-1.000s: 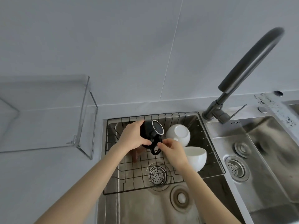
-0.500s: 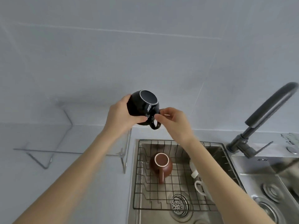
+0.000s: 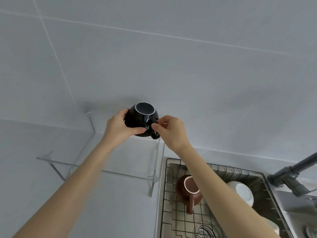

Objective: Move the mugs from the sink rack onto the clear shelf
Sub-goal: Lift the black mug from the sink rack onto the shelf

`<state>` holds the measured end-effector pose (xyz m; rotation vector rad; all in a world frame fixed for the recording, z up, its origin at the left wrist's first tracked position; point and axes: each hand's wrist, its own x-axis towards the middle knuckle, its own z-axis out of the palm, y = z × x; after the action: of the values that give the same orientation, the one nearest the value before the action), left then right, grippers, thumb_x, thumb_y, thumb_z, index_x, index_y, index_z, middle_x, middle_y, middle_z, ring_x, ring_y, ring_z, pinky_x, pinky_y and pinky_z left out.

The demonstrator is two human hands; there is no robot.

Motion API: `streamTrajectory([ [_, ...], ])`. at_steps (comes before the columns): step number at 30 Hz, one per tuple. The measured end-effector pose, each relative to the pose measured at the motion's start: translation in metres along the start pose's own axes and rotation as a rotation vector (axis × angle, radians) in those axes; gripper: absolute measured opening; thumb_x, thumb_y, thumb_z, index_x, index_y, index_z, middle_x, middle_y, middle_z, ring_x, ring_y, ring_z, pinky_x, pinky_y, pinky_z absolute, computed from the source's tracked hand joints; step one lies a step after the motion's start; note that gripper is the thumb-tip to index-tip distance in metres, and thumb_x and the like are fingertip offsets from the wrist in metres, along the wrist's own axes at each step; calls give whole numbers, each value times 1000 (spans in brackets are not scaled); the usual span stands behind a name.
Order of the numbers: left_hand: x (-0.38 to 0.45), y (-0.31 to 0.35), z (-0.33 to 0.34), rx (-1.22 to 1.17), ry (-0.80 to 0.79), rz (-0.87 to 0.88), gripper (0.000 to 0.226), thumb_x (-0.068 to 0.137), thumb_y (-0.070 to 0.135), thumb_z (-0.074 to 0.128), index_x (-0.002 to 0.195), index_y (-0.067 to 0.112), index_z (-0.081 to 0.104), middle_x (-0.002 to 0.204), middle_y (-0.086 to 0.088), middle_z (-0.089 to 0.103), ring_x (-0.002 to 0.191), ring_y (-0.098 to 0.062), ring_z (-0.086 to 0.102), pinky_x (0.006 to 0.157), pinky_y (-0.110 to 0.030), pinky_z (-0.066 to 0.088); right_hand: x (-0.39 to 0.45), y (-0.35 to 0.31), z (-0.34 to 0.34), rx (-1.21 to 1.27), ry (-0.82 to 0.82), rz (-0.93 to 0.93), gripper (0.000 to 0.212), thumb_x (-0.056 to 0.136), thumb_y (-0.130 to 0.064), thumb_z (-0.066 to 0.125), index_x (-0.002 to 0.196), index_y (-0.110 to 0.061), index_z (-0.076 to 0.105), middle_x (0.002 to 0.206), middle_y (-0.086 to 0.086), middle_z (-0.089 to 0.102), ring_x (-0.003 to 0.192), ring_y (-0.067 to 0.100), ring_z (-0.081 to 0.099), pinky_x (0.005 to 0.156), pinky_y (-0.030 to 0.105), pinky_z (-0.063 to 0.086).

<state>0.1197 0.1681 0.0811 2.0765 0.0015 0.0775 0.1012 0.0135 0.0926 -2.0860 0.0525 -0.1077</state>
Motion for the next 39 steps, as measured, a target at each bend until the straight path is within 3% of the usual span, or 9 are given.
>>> streamTrajectory([
  [4,7,-12,4,-16,-34,-18,85,31,48,73,110,19,56,106,1,67,101,-20,62,91,-38,49,4,5,8,-54,2,-5,13,82,-12,60,87,-1,65,78,16,69,71,21,58,71,32,48],
  [8,11,-18,11,-24,-33,-19,74,41,34,77,111,18,56,100,4,63,101,-20,61,90,-34,48,7,13,10,-72,3,7,13,82,-11,60,88,-2,65,70,6,62,57,10,53,54,10,40],
  [14,16,-24,17,-2,-37,-17,72,48,27,84,112,14,54,102,2,62,103,-22,60,89,-33,46,10,19,10,-79,23,-4,13,82,-9,60,88,-1,66,73,10,65,55,2,51,51,4,39],
  [17,16,-27,19,-2,-29,-30,71,53,19,85,115,12,52,111,-4,64,105,-23,59,90,-34,46,9,22,11,-82,38,-13,13,82,-10,60,89,-1,66,85,16,71,68,19,61,53,5,40],
  [20,14,-29,22,5,-23,-41,71,54,19,85,116,11,50,114,-6,63,102,-22,58,85,-29,43,10,25,12,-69,46,-10,13,81,-11,60,90,-2,66,95,15,71,92,25,65,69,17,46],
  [27,11,-26,22,20,-38,-60,73,58,19,83,120,9,46,122,-8,60,109,-23,55,84,-26,38,7,26,10,-26,23,-38,19,83,-11,61,99,-1,65,100,15,70,78,17,59,53,-1,40],
  [30,3,-10,21,129,-27,-77,77,62,18,80,126,3,39,132,-15,50,122,-28,45,82,-26,33,5,25,-2,-23,1,-52,29,85,-15,59,112,-4,59,110,11,66,98,18,61,73,6,42],
  [34,-23,29,27,141,135,232,79,66,16,76,133,8,35,139,-10,44,125,-24,42,87,-13,26,-9,34,-37,69,87,-51,31,88,-16,56,118,-9,57,108,-2,61,100,9,57,73,-3,41],
  [39,-61,65,72,67,-316,425,66,72,20,72,131,20,43,134,-1,53,124,-11,47,104,-22,34,-44,91,-66,61,142,154,28,86,-14,57,113,-8,60,110,6,66,99,17,60,92,29,47],
])
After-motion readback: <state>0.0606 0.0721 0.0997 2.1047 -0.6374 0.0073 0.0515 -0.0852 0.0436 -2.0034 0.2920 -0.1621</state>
